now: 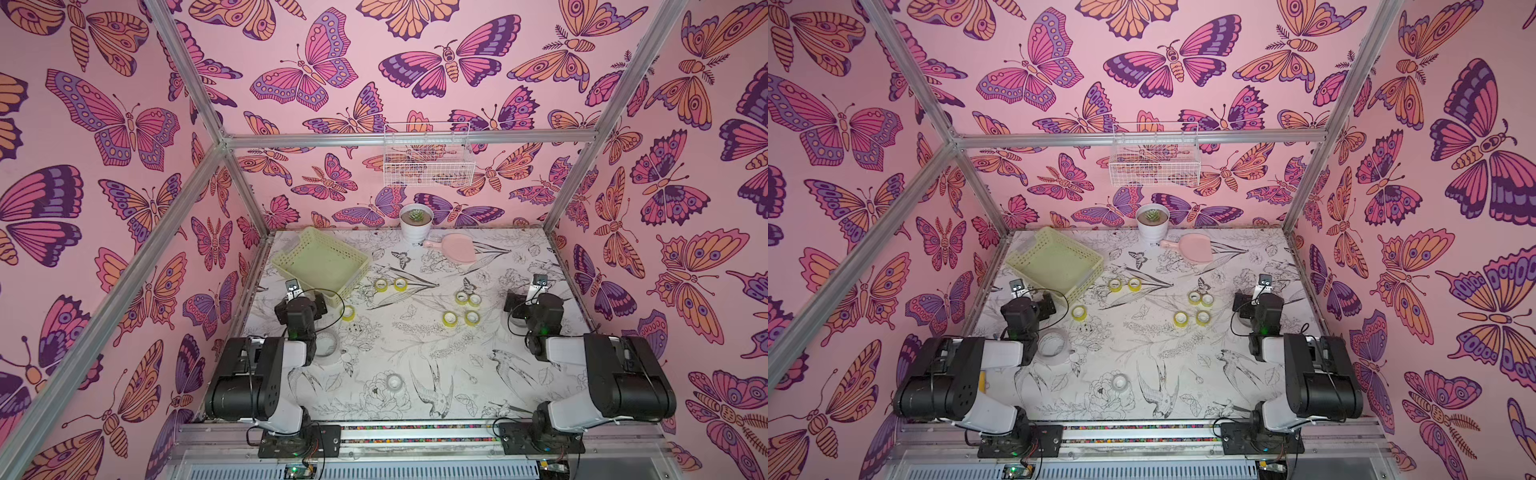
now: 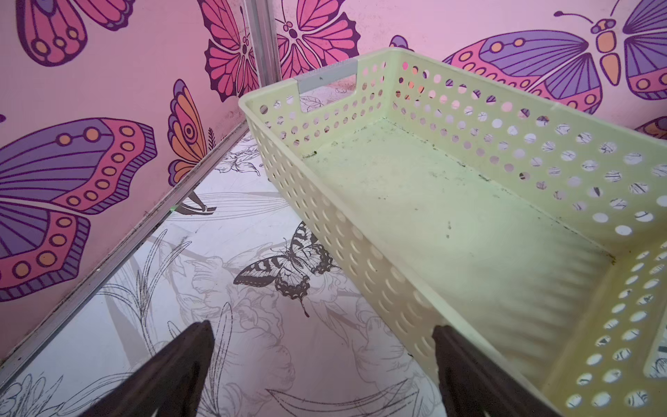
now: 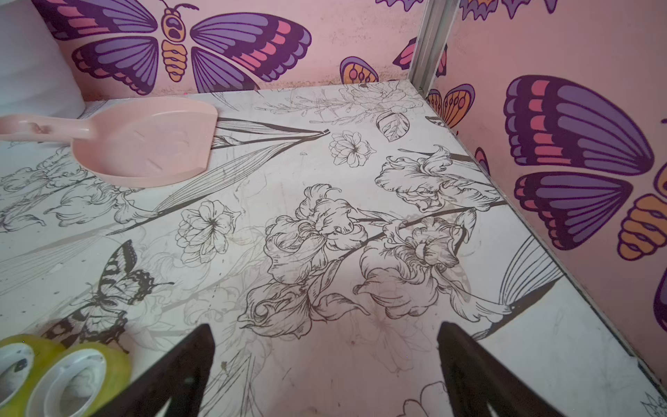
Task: Put the transparent tape into the storage box
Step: Move the storage box to the center of the board.
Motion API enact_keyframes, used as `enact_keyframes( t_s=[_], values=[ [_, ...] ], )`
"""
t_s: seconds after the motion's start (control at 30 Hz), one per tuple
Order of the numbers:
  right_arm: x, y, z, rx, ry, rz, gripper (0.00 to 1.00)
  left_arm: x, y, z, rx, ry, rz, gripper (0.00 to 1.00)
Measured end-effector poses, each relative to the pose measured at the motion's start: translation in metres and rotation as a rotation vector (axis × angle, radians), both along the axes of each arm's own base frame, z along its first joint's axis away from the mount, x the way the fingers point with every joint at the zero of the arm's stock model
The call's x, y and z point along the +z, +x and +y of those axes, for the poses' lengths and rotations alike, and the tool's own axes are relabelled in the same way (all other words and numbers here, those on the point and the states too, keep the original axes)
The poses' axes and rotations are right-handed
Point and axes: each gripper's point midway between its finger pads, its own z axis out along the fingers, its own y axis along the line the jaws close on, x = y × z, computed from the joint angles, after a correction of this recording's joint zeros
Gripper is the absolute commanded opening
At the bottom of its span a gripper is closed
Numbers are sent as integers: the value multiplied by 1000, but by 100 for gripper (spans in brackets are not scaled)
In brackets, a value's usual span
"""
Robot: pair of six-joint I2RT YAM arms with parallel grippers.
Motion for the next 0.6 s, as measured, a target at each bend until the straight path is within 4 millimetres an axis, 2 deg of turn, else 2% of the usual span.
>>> enact_keyframes(
  t_s=[0.6],
  values=[
    [0,0,0,0,0,1,99,4,1,0,3,8,-17,100]
  ],
)
